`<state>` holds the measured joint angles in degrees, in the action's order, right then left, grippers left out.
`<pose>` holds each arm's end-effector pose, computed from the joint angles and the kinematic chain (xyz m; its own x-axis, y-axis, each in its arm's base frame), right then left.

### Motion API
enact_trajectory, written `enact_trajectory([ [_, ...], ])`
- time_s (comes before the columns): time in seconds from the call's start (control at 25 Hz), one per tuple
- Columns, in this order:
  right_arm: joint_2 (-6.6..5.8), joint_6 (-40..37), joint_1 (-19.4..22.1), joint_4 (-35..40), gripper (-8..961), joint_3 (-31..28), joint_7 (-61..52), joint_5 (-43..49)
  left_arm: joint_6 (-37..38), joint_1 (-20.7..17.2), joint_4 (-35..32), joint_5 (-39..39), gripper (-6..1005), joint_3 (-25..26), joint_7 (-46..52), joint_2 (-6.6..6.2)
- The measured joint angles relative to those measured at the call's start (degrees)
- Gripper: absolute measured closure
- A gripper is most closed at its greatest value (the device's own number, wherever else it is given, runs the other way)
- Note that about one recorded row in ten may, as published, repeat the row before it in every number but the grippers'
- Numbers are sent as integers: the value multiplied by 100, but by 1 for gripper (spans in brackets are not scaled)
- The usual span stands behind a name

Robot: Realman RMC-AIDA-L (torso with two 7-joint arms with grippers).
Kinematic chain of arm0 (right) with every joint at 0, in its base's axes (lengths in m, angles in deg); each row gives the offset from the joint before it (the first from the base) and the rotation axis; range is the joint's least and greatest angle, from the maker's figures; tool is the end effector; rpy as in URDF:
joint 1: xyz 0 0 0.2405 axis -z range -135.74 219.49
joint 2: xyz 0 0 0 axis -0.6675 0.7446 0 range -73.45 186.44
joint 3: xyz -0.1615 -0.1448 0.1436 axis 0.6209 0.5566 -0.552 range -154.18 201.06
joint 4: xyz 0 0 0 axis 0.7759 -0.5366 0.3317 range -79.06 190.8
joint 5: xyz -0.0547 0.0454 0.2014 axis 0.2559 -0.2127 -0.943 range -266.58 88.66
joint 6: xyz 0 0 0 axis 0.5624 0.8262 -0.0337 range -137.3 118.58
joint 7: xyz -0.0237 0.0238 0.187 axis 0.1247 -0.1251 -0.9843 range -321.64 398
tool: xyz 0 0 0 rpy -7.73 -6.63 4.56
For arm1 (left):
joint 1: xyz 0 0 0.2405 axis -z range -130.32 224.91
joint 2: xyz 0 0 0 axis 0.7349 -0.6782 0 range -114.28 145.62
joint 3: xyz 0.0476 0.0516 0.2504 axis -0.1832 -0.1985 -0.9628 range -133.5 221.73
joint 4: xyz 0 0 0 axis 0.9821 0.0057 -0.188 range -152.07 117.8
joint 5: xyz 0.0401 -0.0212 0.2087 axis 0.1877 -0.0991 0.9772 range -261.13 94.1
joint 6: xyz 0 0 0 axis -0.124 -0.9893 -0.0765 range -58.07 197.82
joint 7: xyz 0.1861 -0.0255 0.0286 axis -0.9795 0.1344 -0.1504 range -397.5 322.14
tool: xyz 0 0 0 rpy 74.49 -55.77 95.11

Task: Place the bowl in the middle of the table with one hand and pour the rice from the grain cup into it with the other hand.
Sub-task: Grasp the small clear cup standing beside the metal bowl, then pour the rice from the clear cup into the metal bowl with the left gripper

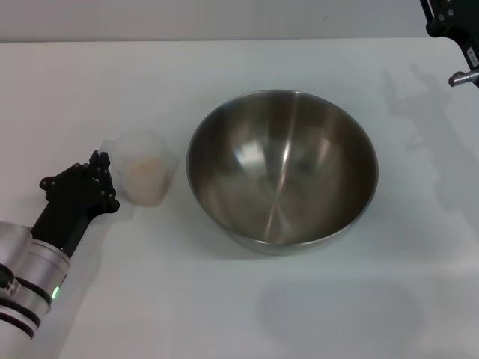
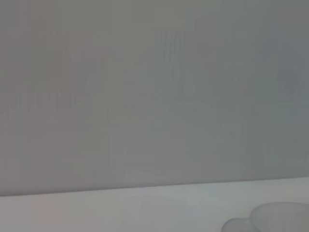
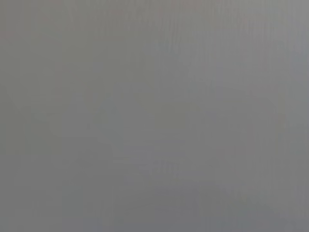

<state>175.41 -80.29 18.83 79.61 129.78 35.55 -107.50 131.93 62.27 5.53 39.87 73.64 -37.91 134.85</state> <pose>0.2420 0.3986 0.0081 0.6899 0.3635 -0.6261 -0.5815 -0.2368 -0.7783 -0.3174 0.3141 -0.0981 0.7161 0.1082 0.6895 0.6865 -0.2873 -0.6679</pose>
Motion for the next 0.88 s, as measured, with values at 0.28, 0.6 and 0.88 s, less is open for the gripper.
enact_trajectory([
  [0.28,6,-20,21,-5,440,0,0,0,103,12,86,-23,973,16,5,0],
  [0.6,9,-49,28,-10,441,-19,0,0,889,175,115,-43,981,474,-1077,0],
  [0.88,-3,-178,36,-9,440,-65,137,-1,1707,486,91,32,981,422,-2880,0],
])
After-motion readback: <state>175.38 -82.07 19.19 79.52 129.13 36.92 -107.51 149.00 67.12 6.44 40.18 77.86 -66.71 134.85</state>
